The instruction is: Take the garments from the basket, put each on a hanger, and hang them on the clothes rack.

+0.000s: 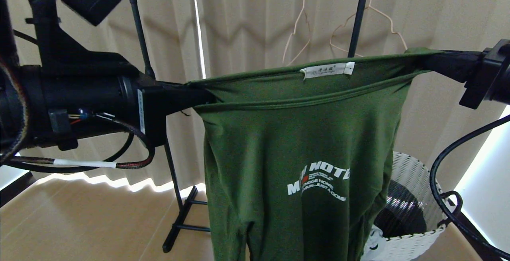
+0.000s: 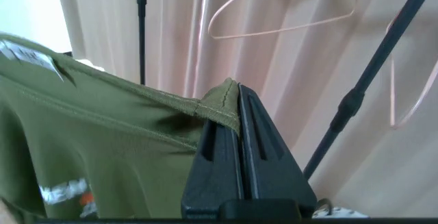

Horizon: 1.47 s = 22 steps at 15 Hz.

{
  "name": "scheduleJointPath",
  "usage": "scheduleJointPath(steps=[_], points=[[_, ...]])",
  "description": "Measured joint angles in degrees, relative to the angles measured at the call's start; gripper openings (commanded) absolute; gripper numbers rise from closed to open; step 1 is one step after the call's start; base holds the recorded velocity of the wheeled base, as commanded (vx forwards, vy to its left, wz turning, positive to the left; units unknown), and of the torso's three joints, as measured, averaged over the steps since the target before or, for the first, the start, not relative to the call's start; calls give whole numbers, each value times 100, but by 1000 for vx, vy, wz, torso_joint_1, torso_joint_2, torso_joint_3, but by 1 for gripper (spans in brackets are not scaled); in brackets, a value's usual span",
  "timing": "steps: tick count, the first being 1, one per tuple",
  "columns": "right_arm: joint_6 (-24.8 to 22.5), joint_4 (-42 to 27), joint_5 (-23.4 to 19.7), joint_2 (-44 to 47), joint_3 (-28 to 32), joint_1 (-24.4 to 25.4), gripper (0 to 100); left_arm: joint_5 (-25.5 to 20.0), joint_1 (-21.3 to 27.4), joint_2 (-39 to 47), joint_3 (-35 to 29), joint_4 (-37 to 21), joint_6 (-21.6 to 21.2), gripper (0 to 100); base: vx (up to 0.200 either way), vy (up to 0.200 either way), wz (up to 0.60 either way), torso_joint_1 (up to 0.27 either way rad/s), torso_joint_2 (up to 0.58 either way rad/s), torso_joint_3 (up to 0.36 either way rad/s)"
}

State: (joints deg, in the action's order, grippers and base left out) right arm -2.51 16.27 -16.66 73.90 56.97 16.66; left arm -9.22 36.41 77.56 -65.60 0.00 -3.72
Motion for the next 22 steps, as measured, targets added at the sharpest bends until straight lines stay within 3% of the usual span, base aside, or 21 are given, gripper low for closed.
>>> scheduleJointPath(steps=[2, 6, 14, 15, 19, 22], points=[[16, 15, -6, -23, -24, 4, 0, 9, 10, 20, -135, 423, 5, 0, 0, 0, 0, 0, 0, 0], [63, 316, -17, -9, -46, 20, 0, 63, -6, 89, -286, 457, 5, 0, 0, 0, 0, 0, 0, 0], [66, 285, 5, 35, -50, 20, 0, 330, -17, 108, -206, 385, -13, 0, 0, 0, 0, 0, 0, 0], [63, 263, 6, 38, -55, 20, 100, 369, -20, 111, -206, 388, -16, 0, 0, 0, 0, 0, 0, 0], [62, 299, 11, 40, -187, 17, 100, 440, -69, 118, -94, 399, -5, 0, 0, 0, 0, 0, 0, 0], [85, 316, -44, 24, -427, 56, 100, 517, -401, 122, 199, 416, 0, 0, 0, 0, 0, 0, 0, 0]])
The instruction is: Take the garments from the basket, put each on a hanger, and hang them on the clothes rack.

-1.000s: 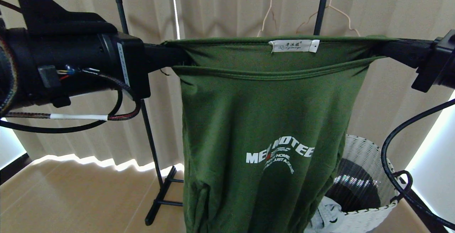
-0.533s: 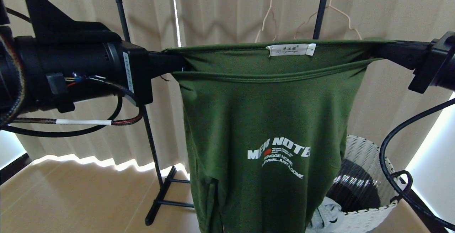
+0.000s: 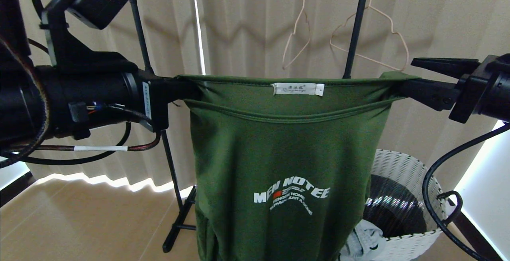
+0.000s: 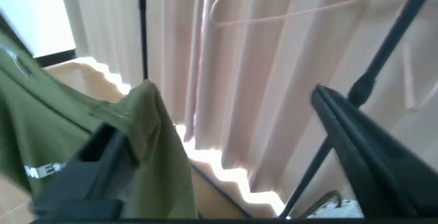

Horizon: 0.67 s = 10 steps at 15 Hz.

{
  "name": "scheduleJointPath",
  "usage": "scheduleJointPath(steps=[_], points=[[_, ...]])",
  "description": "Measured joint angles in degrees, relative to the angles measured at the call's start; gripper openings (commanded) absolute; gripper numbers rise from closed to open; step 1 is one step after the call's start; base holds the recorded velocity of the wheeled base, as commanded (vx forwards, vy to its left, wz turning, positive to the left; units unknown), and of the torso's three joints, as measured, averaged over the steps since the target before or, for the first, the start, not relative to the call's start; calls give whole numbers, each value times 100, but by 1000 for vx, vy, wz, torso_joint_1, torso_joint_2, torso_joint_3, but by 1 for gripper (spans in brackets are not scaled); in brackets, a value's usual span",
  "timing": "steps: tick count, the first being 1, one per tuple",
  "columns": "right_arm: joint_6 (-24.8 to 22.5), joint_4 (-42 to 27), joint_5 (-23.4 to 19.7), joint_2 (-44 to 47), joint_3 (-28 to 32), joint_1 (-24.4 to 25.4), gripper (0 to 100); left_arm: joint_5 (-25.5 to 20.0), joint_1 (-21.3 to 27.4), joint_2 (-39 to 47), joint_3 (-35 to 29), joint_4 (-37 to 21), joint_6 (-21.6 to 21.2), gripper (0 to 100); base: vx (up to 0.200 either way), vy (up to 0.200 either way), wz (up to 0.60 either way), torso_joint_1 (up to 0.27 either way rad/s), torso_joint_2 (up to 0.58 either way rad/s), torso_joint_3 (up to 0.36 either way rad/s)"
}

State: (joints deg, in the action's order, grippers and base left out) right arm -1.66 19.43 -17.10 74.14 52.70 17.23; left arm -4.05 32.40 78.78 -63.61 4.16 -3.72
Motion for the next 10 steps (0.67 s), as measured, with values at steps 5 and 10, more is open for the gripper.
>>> scheduleJointPath(steps=[5, 10], points=[[32, 77, -40, -16, -45, 446, 100, 90, -580, 71, -22, 7, 5, 0, 0, 0, 0, 0, 0, 0], [55, 260, -310, 11, -67, 617, 100, 217, -1093, 210, -50, -22, -7, 0, 0, 0, 0, 0, 0, 0]])
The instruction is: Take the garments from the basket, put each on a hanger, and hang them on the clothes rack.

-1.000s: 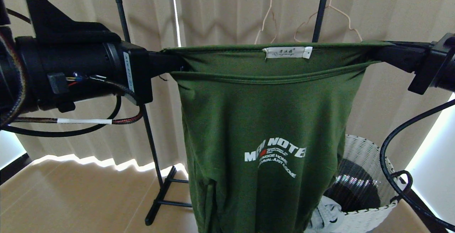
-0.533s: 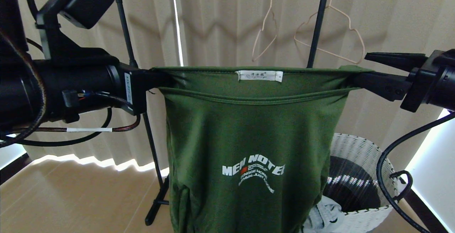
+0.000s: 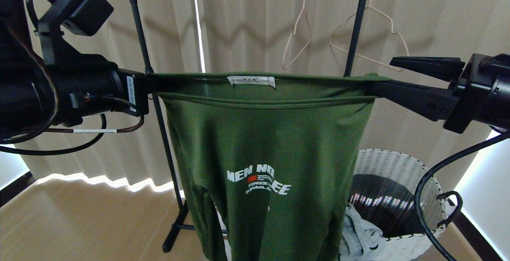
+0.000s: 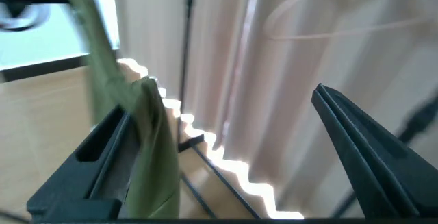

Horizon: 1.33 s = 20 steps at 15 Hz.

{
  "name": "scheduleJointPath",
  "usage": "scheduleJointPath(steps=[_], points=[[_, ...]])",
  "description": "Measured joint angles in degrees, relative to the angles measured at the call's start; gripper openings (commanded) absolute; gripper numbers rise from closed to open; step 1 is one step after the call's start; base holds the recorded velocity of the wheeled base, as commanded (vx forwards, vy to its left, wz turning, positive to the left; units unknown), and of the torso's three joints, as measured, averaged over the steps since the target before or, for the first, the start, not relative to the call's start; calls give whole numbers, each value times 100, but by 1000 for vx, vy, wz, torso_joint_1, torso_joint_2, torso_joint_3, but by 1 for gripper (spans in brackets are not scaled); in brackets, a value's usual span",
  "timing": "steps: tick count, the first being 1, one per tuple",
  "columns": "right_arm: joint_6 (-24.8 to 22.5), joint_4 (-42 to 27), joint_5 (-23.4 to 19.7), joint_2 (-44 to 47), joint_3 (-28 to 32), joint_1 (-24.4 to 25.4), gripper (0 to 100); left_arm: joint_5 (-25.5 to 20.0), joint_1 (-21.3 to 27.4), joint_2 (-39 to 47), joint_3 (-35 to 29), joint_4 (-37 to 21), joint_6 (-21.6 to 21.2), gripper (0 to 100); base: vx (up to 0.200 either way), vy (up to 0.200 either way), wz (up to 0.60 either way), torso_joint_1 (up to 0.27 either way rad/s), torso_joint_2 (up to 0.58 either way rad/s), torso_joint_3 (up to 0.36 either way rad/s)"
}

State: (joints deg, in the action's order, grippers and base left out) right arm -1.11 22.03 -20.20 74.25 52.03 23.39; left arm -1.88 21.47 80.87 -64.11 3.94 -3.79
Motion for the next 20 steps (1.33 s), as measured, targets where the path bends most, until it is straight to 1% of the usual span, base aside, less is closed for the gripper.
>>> scheduleJointPath(steps=[2, 6, 8, 11, 12, 13, 14, 15, 17, 19, 20], points=[[0, 6, -29, -17, 15, 6, 100, 13, -107, 63, -5, -9, 2, 0, 0, 0, 0, 0, 0, 0], [-12, 2, -13, -24, 23, 9, 100, 16, -174, 146, -5, -13, 0, 0, 0, 0, 0, 0, 0, 0], [-61, -74, 35, -41, -44, -173, 100, 16, -204, 124, 5, -127, 0, 0, 0, 0, 0, 0, 0, 0], [-85, -93, 46, -127, -204, -617, 100, 13, -229, -55, 20, -418, 0, 0, 0, 0, 0, 0, 0, 0], [-127, -95, 55, -171, -305, -868, 100, 16, -240, -193, 24, -585, 0, 0, 0, 0, 0, 0, 0, 0], [-266, -96, 101, -226, -468, -1169, 100, 13, -267, -372, 35, -768, 0, 0, 0, 0, 0, 0, 0, 0], [-513, -99, 204, -284, -656, -1423, 100, 11, -323, -541, 63, -906, -4, 0, 0, 0, 0, 0, 0, 0], [-696, -99, 318, -341, -802, -1602, 100, 11, -405, -684, 100, -1001, -9, 0, 0, 0, 0, 0, 0, 0], [-959, -99, 521, -490, -1052, -1929, 100, 7, -805, -981, 343, -1029, -22, 0, 0, 0, 0, 0, 0, 0], [-997, -85, 534, -617, -1148, -2291, 100, 5, -1193, -1324, 844, -1045, -28, 0, 0, 0, 0, 0, 0, 0], [-1101, -55, 540, -670, -1198, -2477, 100, 5, -1367, -1536, 1106, -1047, -33, 0, 0, 0, 0, 0, 0, 0]])
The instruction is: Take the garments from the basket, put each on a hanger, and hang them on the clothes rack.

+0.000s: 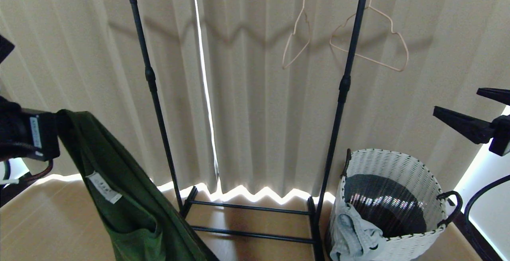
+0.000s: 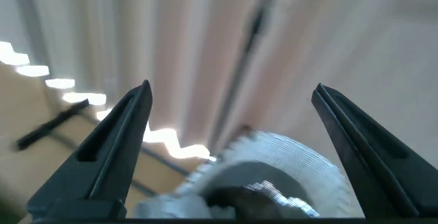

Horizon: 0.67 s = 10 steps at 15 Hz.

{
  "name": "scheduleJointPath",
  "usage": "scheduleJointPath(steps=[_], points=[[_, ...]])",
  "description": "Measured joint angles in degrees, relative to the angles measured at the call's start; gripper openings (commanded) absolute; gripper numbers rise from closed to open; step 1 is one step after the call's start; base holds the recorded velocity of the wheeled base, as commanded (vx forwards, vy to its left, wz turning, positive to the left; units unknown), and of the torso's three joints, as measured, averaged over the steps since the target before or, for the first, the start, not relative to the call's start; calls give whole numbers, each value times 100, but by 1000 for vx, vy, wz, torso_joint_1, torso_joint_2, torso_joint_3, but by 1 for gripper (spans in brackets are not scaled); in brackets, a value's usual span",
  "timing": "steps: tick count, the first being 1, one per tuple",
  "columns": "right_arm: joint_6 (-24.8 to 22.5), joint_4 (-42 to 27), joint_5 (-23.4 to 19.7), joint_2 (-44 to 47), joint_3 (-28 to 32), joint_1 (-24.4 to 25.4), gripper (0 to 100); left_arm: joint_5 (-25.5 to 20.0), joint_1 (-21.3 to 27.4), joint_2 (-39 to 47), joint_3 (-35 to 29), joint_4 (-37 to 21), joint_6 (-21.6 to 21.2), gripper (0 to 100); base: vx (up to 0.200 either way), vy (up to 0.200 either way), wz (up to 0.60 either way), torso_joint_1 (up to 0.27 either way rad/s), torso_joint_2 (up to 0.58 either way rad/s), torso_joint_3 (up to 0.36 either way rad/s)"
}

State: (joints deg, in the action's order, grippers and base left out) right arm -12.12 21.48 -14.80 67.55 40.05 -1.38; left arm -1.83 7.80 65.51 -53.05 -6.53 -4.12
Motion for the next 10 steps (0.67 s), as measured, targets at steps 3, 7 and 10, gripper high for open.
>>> scheduleJointPath(steps=[3, 7, 10], points=[[-380, 101, 7, -88, -199, -328, 100, -6, -327, -540, 427, 5, -1, 0, 0, 0, 0, 0, 0, 0], [-474, 886, 286, -112, -596, -389, 100, -30, -369, -835, 606, 16, -127, 0, 0, 0, 0, 0, 0, 0], [-499, 980, 339, -112, -752, -488, 100, -60, -224, -885, 667, 46, -149, 0, 0, 0, 0, 0, 0, 0]])
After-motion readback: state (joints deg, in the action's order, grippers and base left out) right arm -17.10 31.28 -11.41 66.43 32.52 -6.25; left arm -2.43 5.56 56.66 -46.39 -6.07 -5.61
